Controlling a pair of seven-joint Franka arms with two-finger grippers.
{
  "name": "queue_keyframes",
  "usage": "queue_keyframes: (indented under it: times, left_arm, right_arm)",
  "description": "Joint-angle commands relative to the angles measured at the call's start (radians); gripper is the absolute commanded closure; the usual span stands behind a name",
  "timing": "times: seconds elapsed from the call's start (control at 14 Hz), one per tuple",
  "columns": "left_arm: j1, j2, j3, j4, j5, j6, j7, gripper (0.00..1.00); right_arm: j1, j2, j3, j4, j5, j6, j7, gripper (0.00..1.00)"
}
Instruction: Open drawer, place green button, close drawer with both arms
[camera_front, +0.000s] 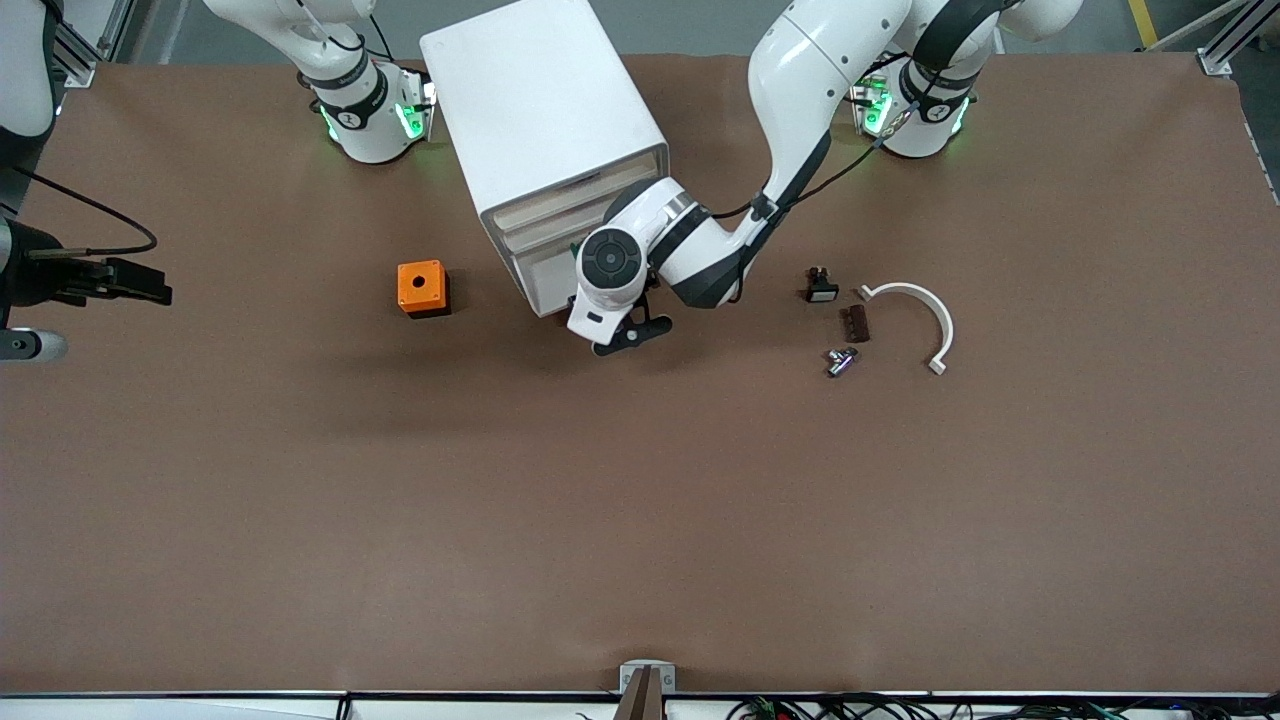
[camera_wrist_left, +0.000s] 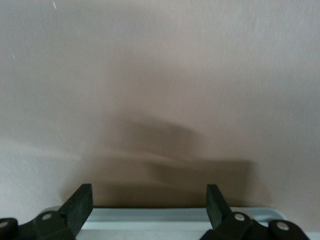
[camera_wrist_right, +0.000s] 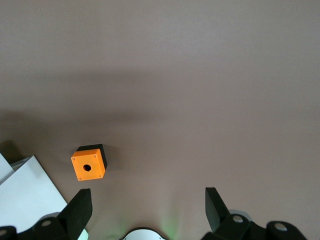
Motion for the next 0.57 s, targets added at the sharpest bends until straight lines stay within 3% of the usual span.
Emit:
queue_keyframes:
  times: [0.0, 0.5]
  left_arm:
    - [0.001, -0.008, -0.026, -0.015, -0.057, 0.006, -0.008, 0.00]
    - [-0.014, -0.008, -0.040, -0.028, -0.156, 0.006, -0.008, 0.00]
  right_arm:
    - [-0.013, -0.014, 0.010, -0.007, -0.007, 0.022, -0.017, 0.00]
    - [-0.048, -0.124, 0.010, -0.119, 0.004, 0.091, -0.051, 0.00]
